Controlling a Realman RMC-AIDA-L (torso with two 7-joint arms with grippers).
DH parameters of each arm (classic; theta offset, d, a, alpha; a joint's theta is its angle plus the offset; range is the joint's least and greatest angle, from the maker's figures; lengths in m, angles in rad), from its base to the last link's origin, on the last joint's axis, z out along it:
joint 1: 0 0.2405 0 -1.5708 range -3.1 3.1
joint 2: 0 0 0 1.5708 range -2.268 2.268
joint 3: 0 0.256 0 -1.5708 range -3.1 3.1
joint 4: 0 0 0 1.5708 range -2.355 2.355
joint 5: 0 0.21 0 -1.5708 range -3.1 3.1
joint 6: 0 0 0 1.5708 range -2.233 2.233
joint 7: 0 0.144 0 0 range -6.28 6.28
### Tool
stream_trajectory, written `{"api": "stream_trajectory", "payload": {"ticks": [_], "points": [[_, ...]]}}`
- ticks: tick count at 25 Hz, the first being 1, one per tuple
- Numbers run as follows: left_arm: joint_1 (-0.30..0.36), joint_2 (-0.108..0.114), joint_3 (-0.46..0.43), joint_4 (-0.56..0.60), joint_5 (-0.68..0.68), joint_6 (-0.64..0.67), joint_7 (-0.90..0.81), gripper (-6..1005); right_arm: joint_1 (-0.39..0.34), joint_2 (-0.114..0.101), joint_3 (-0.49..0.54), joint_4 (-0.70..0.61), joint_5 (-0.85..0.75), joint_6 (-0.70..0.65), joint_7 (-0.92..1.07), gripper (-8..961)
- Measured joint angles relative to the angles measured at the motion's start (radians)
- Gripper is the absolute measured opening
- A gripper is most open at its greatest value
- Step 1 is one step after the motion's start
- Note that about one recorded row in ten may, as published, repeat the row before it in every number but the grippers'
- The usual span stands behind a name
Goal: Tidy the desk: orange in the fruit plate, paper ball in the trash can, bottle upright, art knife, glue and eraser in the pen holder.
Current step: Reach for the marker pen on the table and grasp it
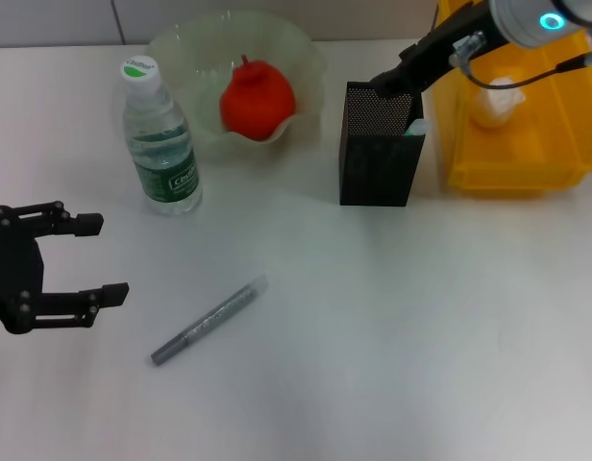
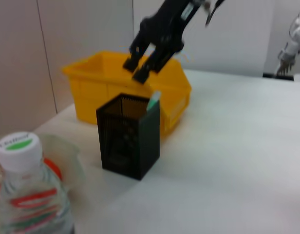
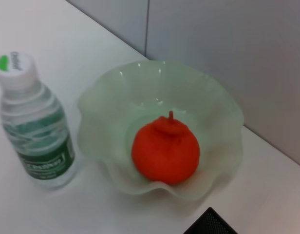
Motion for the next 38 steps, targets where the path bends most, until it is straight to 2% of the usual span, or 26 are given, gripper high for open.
{"api": "stream_trajectory", "payload": {"ticks": [2,4,5,7,8,9,10,11,15,18,22,25,32,38], "points": [[0.000,0.000,0.000,0.000,0.000,0.000,0.000,792,-0.018,0.000,-0.002,-0.068,0.000,-0.047,0.023,461],[-0.003,0.000,0.000,0.009,0.012,0.004,-0.008,790,-0.038,0.000,0.002,-0.126,0.002,-0.089,0.037,460],[-0.031,-0.001,0.008,0.077,0.089,0.036,-0.102,789,-0.049,0.000,0.005,-0.153,0.006,-0.112,0.040,459],[-0.031,-0.001,0.008,0.077,0.089,0.036,-0.102,788,-0.077,-0.001,0.009,-0.200,0.026,-0.152,0.038,459],[-0.051,-0.002,0.019,0.127,0.140,0.055,-0.171,787,-0.122,-0.003,0.014,-0.250,0.064,-0.180,0.011,458],[-0.051,-0.002,0.019,0.127,0.140,0.055,-0.171,786,-0.122,-0.003,0.014,-0.250,0.064,-0.180,0.011,458],[-0.086,-0.006,0.111,0.274,0.243,0.077,-0.359,785,-0.153,-0.004,0.022,-0.275,0.091,-0.186,-0.015,458],[-0.088,-0.006,0.126,0.287,0.249,0.077,-0.374,784,-0.181,-0.004,0.031,-0.294,0.116,-0.191,-0.040,458],[-0.110,-0.006,0.278,0.419,0.330,0.063,-0.545,781,-0.318,-0.004,0.123,-0.329,0.278,-0.214,-0.211,458],[-0.164,-0.005,0.361,0.467,0.374,0.070,-0.670,779,-0.425,-0.004,0.225,-0.312,0.443,-0.253,-0.393,458],[-0.259,-0.006,0.461,0.460,0.457,0.091,-0.823,776,-0.545,-0.002,0.354,-0.236,0.641,-0.328,-0.640,458],[-0.324,-0.008,0.546,0.446,0.502,0.083,-0.940,773,-0.585,-0.003,0.432,-0.148,0.710,-0.397,-0.787,459],[-0.392,-0.013,0.675,0.356,0.546,0.033,-1.135,768,-0.604,-0.004,0.558,0.039,0.721,-0.449,-0.989,459],[-0.426,-0.018,0.798,0.255,0.595,-0.082,-1.260,763,-0.606,-0.005,0.584,0.084,0.716,-0.445,-1.049,459]]}}
